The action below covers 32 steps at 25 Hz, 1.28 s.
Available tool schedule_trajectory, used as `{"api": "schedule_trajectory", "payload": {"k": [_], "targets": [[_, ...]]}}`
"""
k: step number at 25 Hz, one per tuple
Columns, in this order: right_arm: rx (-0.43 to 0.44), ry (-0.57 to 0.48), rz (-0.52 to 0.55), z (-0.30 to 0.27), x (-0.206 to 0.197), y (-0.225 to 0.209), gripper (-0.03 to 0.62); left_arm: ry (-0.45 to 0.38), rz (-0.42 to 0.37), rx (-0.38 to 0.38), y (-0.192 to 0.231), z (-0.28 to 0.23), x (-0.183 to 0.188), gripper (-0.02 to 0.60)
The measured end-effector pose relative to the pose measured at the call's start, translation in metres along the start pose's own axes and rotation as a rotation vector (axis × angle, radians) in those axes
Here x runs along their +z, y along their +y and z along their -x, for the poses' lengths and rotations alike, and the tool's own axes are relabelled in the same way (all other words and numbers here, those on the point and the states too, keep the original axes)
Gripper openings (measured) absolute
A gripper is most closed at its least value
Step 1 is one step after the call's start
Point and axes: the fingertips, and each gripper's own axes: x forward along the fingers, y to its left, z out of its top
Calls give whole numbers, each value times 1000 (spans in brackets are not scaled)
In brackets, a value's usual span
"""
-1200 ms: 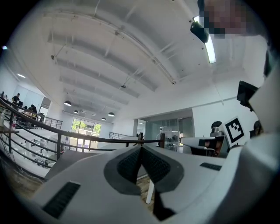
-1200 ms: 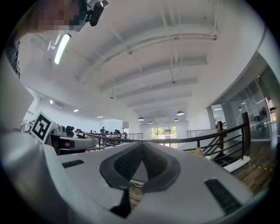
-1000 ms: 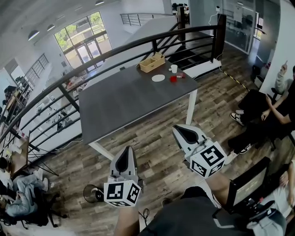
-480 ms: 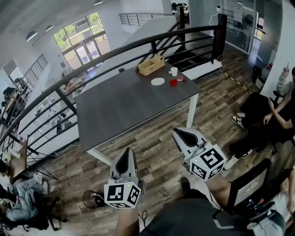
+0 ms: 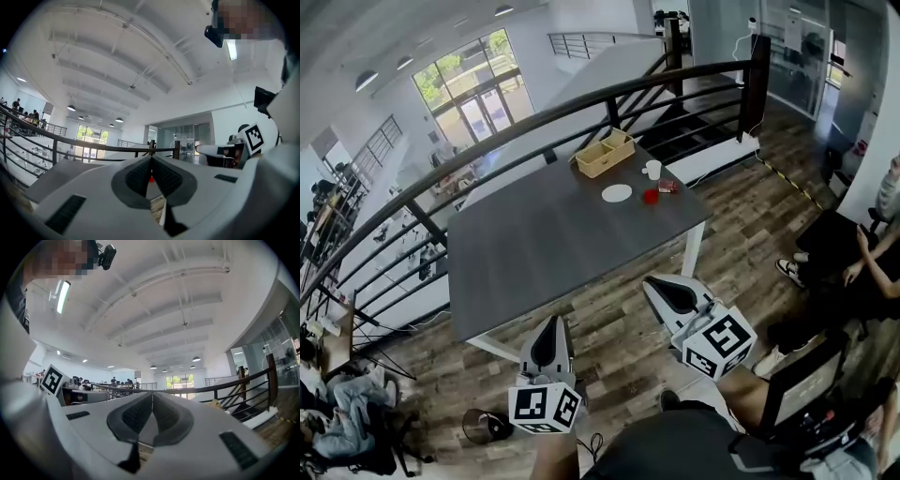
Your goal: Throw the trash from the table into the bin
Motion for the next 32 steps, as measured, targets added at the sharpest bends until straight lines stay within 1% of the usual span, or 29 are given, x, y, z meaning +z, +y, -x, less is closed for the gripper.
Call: {"api": "schedule_trajectory", "payload": {"k": [4, 8, 11, 13, 17, 23, 28, 32], "targets": [[39, 12, 13, -12, -3, -25, 9, 7, 14, 34, -1, -29, -7, 9], [65, 16, 25, -29, -6, -59, 11, 24, 17, 52, -6, -62, -13, 9], [68, 29, -9, -45, -15, -79, 11, 41, -10, 48, -6, -78, -11, 9], [72, 35, -23, -58, -23, -89, 11, 43, -29, 56, 1, -89, -10, 9], [68, 49, -46, -87, -38, -104, 11, 45, -41, 63, 23, -116, -13, 9], [75, 28, 15, -143, -29, -112, 11, 22, -13, 38, 70, -162, -8, 9], [47, 30, 33, -191, -19, -118, 11, 20, -48, 23, 112, -194, 5, 9], [39, 31, 53, -225, -19, -120, 11, 16, -20, -9, 142, -217, 10, 9]]}}
